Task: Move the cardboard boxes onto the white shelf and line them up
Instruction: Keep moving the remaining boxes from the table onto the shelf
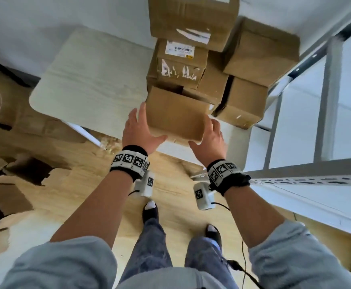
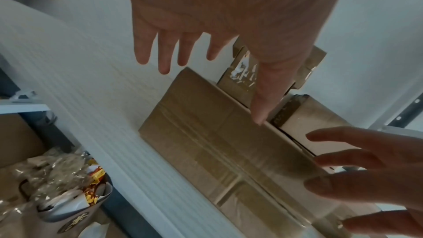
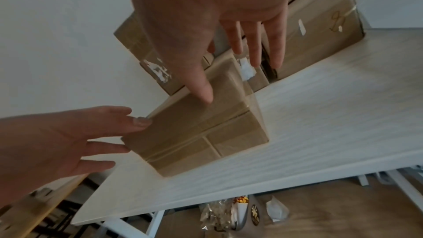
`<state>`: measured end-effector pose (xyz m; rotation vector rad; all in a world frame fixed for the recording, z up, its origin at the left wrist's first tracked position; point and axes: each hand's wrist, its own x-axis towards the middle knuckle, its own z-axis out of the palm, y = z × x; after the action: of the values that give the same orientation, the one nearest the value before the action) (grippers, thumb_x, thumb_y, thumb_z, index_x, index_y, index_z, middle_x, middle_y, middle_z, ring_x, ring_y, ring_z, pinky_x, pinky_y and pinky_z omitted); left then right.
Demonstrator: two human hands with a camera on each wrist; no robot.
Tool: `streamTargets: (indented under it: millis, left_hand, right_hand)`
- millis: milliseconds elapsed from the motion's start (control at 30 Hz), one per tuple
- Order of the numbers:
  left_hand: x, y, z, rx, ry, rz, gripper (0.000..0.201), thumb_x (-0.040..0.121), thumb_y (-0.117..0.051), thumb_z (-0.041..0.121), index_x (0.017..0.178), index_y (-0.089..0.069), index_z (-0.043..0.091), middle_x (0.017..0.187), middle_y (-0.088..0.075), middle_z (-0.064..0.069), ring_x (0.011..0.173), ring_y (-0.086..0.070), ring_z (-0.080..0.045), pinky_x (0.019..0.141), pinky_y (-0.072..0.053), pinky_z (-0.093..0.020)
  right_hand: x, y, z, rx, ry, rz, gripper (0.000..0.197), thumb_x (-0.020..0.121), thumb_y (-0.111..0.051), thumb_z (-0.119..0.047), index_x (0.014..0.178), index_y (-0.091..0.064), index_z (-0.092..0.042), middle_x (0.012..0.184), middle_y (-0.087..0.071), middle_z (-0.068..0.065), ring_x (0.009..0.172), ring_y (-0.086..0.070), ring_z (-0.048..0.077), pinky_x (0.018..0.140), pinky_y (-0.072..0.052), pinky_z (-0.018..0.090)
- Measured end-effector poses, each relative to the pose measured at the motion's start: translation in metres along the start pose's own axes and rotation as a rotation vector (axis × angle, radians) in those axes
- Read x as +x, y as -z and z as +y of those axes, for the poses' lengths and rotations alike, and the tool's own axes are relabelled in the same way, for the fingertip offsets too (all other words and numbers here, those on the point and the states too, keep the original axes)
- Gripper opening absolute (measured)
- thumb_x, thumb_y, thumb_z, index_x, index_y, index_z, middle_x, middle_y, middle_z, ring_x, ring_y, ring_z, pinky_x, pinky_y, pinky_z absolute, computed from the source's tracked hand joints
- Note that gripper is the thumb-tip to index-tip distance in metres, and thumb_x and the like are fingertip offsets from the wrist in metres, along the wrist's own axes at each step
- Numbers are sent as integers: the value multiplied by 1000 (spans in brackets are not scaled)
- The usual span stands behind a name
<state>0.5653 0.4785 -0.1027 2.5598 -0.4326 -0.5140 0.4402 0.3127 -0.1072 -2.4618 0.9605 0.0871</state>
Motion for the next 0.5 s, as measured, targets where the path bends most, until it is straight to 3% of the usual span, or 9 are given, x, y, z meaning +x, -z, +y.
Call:
streamTargets:
  millis: [167, 267, 500]
  left_hand:
    - [26, -7, -3, -88, -28, -93, 125, 65, -88, 47, 156, -3, 31, 145, -36, -11, 124, -50, -35, 103, -45, -51]
    - [28, -6, -4, -111, -56, -89, 125, 66, -88, 46, 157, -4, 29, 144, -41, -12, 123, -52, -36, 102, -44, -50]
    - [12, 4, 0, -107, -44, -75, 122, 67, -88, 47, 157, -9, 27, 138, -50, -12, 122, -53, -33, 101, -44, -48]
  right_hand:
    - [11, -19, -4, 81, -42, -11, 95, 79, -76, -22, 154, -18, -27, 147, -34, 8, 122, -52, 33, 98, -49, 46]
    - [11, -23, -7, 135, -53, 24, 96, 79, -75, -15, 155, -18, -27, 145, -37, 9, 115, -57, 33, 97, -49, 43]
    - [1, -12, -10, 188, -43, 56, 96, 74, -82, -24, 153, -27, -25, 142, -44, 9, 116, -56, 33, 100, -47, 42]
